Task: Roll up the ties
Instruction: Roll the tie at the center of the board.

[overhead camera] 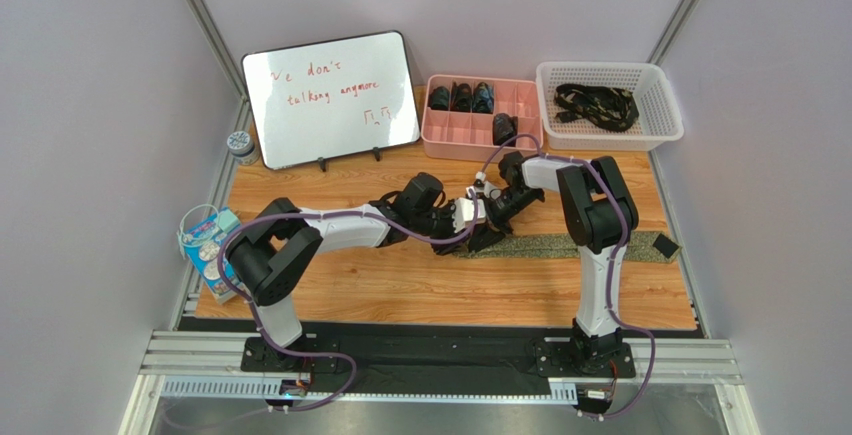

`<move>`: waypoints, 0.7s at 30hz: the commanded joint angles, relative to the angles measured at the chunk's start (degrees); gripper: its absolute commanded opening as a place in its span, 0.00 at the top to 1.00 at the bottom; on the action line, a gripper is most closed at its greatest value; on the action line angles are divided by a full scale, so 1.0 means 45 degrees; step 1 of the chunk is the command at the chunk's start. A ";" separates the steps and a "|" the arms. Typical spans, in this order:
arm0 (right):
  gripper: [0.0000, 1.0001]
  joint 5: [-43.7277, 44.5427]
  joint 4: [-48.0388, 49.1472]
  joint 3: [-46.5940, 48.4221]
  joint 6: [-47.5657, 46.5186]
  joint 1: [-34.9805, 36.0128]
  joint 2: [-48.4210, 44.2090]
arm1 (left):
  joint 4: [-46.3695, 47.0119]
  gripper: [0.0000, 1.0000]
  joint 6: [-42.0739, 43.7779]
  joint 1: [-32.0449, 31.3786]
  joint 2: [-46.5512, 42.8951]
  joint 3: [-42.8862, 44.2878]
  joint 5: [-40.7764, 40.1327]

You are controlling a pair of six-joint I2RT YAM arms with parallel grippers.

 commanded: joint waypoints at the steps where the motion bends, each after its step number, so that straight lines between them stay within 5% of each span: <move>1: 1.00 0.1990 0.1178 -0.0239 0.0028 0.0164 0.0828 | -0.0340 0.43 0.0284 0.0053 -0.0415 -0.0034 -0.0017; 10: 1.00 0.1951 0.1217 -0.0298 -0.0050 0.0126 0.0828 | -0.0674 0.37 0.0597 0.0327 -0.0456 -0.0680 -0.0075; 15: 1.00 0.1874 0.1217 -0.0337 -0.0031 0.0145 0.0789 | -0.0207 0.51 0.0402 0.0327 -0.0650 -0.0602 0.0275; 21: 1.00 0.1678 0.1315 -0.0337 0.0066 0.0165 0.0789 | -0.0185 0.53 -0.0281 0.0249 -0.0476 0.0217 0.0628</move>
